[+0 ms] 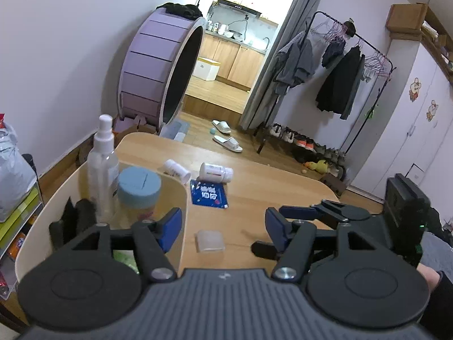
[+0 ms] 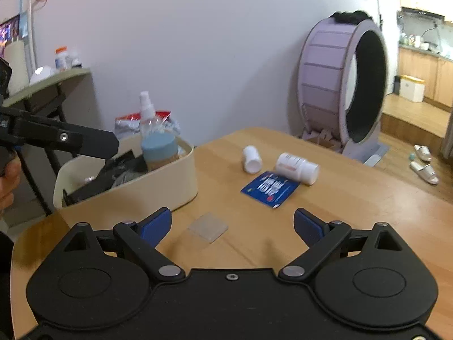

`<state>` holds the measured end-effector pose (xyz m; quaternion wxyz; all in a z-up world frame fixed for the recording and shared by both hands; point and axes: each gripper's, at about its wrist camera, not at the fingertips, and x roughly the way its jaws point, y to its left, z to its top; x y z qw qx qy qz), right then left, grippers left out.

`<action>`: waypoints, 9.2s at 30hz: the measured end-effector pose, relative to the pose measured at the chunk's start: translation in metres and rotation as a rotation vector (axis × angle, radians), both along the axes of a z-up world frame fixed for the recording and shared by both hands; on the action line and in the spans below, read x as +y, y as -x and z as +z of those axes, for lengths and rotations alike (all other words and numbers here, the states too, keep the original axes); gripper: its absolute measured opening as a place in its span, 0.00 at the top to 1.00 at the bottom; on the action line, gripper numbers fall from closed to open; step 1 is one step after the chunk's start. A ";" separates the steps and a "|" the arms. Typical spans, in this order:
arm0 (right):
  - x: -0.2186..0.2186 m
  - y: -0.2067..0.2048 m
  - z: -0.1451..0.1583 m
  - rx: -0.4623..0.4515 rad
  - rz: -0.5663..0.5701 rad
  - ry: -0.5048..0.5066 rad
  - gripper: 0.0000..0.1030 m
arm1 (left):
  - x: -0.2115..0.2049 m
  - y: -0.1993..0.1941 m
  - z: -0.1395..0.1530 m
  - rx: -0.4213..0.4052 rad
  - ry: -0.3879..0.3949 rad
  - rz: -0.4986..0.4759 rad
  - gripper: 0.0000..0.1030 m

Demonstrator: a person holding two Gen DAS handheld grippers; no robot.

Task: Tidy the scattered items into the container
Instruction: 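Reach the right tool to the clear plastic square and grasp it, then lift the clear square with the right tool into the basket and release, then reach the right tool to the large white pill bottle and grasp it, then carry the large pill bottle with the right tool into the basket and release, then grasp the small white pill bottle with the right tool, then carry the small pill bottle with the right tool into the basket and release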

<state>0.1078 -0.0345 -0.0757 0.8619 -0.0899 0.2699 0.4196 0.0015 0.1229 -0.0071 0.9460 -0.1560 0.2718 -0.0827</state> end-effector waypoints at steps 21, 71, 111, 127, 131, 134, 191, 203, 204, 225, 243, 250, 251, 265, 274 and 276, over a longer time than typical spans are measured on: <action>0.051 -0.016 -0.037 0.034 0.140 0.129 0.37 | 0.036 0.011 -0.004 -0.025 0.049 0.059 0.37; 0.163 0.055 0.023 0.004 0.409 0.003 0.67 | 0.110 0.108 0.025 0.007 -0.043 0.311 0.36; 0.005 -0.079 0.014 -0.117 -0.070 0.062 0.19 | 0.017 -0.024 0.025 -0.093 -0.012 0.025 0.36; 0.003 -0.138 -0.029 -0.051 -0.006 0.033 0.20 | 0.027 -0.036 0.006 -0.092 0.025 -0.013 0.36; 0.006 -0.147 -0.033 -0.027 0.033 0.028 0.28 | 0.024 -0.039 0.004 -0.085 0.033 -0.018 0.36; 0.007 -0.148 -0.031 -0.029 0.055 0.033 0.43 | 0.025 -0.040 0.004 -0.084 0.037 -0.016 0.36; 0.106 0.009 0.033 -0.122 0.290 0.057 0.69 | 0.093 0.016 0.051 -0.172 0.072 0.136 0.35; 0.093 0.020 0.029 -0.123 0.236 0.045 0.47 | 0.090 0.016 0.050 -0.175 0.074 0.127 0.35; 0.088 0.022 0.031 -0.124 0.227 0.036 0.47 | 0.090 0.016 0.050 -0.174 0.074 0.126 0.35; 0.077 -0.080 0.003 -0.057 0.006 0.099 0.44 | 0.075 -0.002 0.031 -0.105 0.023 0.049 0.35; 0.142 -0.140 -0.015 0.160 0.063 0.297 0.35 | 0.076 -0.006 0.027 -0.077 0.016 0.042 0.35; 0.150 -0.148 -0.024 0.203 0.068 0.347 0.40 | 0.073 -0.006 0.027 -0.071 0.002 0.041 0.35; 0.151 -0.147 -0.025 0.200 0.069 0.352 0.40 | 0.073 -0.006 0.027 -0.070 0.004 0.041 0.35; 0.158 -0.144 -0.011 0.181 0.097 0.400 0.74 | 0.072 -0.007 0.026 -0.065 -0.004 0.044 0.35; 0.125 -0.126 0.022 0.125 0.061 0.280 0.74 | 0.065 -0.008 0.030 -0.049 -0.040 0.046 0.35; 0.115 -0.120 0.031 0.113 0.051 0.242 0.74 | 0.062 -0.007 0.032 -0.050 -0.050 0.039 0.35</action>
